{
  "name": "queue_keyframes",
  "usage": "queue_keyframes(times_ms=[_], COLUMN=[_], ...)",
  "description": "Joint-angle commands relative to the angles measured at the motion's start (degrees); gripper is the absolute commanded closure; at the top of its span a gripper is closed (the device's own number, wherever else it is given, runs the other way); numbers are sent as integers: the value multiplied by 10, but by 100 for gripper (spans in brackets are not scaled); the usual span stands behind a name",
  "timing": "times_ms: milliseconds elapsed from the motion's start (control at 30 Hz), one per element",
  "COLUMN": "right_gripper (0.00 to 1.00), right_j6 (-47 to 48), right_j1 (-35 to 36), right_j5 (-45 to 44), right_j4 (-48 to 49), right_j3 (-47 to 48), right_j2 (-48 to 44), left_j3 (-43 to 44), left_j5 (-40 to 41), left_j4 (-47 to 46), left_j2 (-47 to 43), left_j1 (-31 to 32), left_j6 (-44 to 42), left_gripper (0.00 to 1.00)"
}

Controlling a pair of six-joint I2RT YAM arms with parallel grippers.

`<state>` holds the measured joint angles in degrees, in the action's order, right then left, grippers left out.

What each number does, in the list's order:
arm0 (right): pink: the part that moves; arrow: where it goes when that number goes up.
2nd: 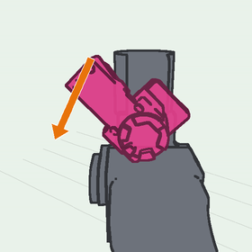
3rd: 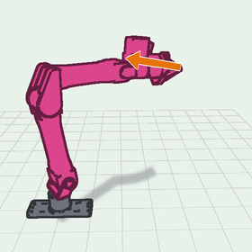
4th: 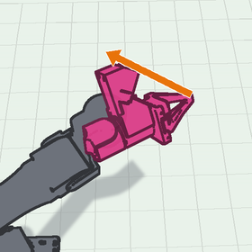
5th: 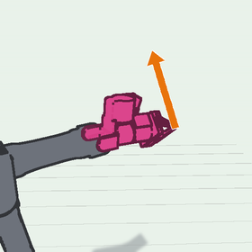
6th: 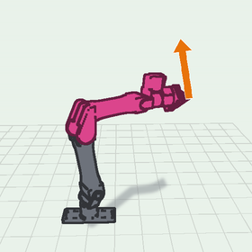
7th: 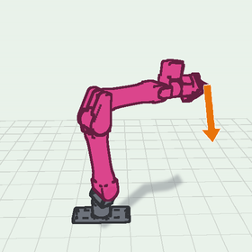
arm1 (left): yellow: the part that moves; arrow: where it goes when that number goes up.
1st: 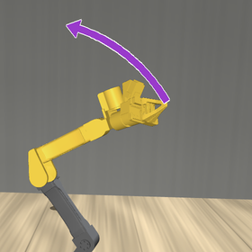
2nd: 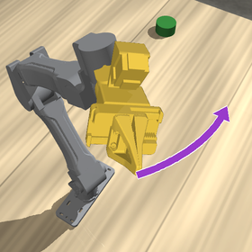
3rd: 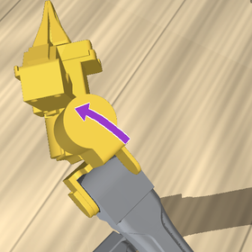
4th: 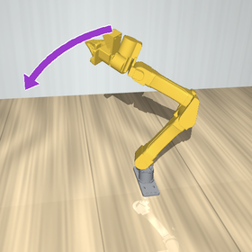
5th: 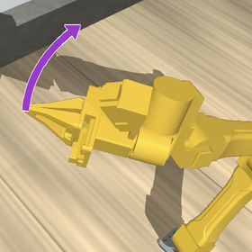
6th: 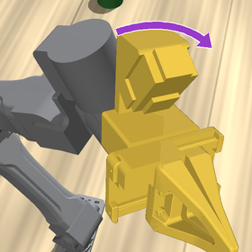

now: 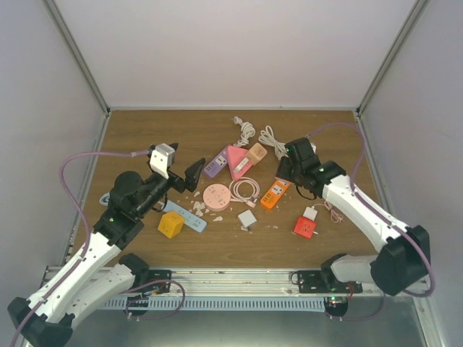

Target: Insert the plug

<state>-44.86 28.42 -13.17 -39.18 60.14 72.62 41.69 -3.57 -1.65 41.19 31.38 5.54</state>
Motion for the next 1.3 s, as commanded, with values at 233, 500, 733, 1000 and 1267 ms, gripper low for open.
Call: queue_keyframes(times_ms=[233, 500, 733, 1000, 1267], right_gripper=[57, 61, 62, 62, 62], right_j6=[-9, -71, -104, -127, -150], right_j1=[-51, -51, -51, -51, -51], right_j5=[-35, -62, -65, -59, -62], right_j4=[-17, -14, -22, -34, -55], right_j3=[55, 65, 78, 85, 85], right_j2=[139, 190, 207, 225, 243], left_j3=[-7, -19, -19, -20, -20], left_j5=[-8, 10, 17, 16, 14], left_j4=[-53, -56, -55, -53, -51], left_j2=[31, 20, 14, 11, 12], left_j1=[-17, -26, -33, -37, -39], left_j6=[-9, 7, 11, 17, 19], left_gripper=[1, 1, 1, 1, 1])
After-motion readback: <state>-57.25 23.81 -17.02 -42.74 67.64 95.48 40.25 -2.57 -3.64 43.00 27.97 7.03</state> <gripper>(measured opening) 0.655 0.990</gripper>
